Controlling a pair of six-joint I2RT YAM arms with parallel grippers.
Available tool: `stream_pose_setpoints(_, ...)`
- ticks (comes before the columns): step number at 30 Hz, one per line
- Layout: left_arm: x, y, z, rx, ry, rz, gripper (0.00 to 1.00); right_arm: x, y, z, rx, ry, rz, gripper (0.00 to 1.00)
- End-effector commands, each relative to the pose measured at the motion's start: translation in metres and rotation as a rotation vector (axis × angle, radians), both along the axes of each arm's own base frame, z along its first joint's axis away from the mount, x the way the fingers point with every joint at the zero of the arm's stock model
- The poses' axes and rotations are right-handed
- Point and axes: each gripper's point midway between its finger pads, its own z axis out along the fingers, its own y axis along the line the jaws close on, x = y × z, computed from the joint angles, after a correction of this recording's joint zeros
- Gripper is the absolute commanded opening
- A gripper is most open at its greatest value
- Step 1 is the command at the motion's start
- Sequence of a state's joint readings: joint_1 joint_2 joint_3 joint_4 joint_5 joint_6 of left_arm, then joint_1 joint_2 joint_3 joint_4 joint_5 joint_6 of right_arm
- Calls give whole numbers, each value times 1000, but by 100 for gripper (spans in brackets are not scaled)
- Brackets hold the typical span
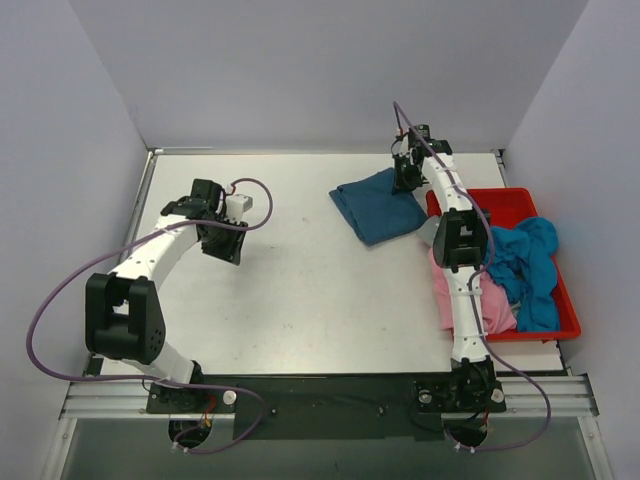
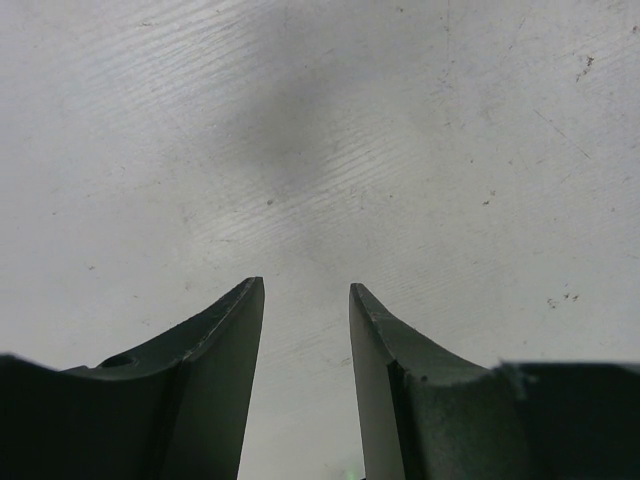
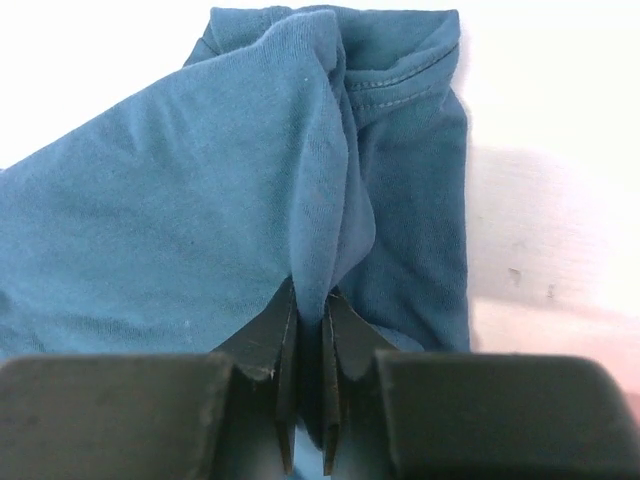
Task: Fold and stack the t-shirts
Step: Put the neatly folded tshirt into the corner of the board with the right arm
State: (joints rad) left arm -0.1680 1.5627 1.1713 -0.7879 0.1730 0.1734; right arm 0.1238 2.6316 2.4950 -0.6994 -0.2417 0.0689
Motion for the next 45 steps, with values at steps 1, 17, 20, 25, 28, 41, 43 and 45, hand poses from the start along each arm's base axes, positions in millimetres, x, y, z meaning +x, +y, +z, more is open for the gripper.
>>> stream_pose_setpoints(1,13,3,14,8,-41,-1,50,23,-33,45,-4,-119,-98,0)
stream_pose_setpoints(17,18,11,13,58,-37,-4,50,60,-135,71,-49,-303,-146,0)
stream_pose_setpoints(20,18,14,13,76,-31,-3,50,55,-161,71,-90,-297,-154,0)
stream_pose_setpoints(25,19,21,12,105,-15,-5,49,46,-211,71,-161,-285,-231,0)
stream_pose_setpoints(28,23,25,14,119,-14,2,49,34,-241,64,-134,-252,-361,0)
stream_pose_setpoints(41,32,21,16,94,-30,3,49,-18,-289,47,132,-159,-984,0)
stream_pose_setpoints(43,32,22,18,95,-37,1,50,-14,-288,54,146,-179,-994,13)
stream_pose_setpoints(45,31,22,19,96,-41,-3,50,-15,-294,69,126,-212,-1016,34)
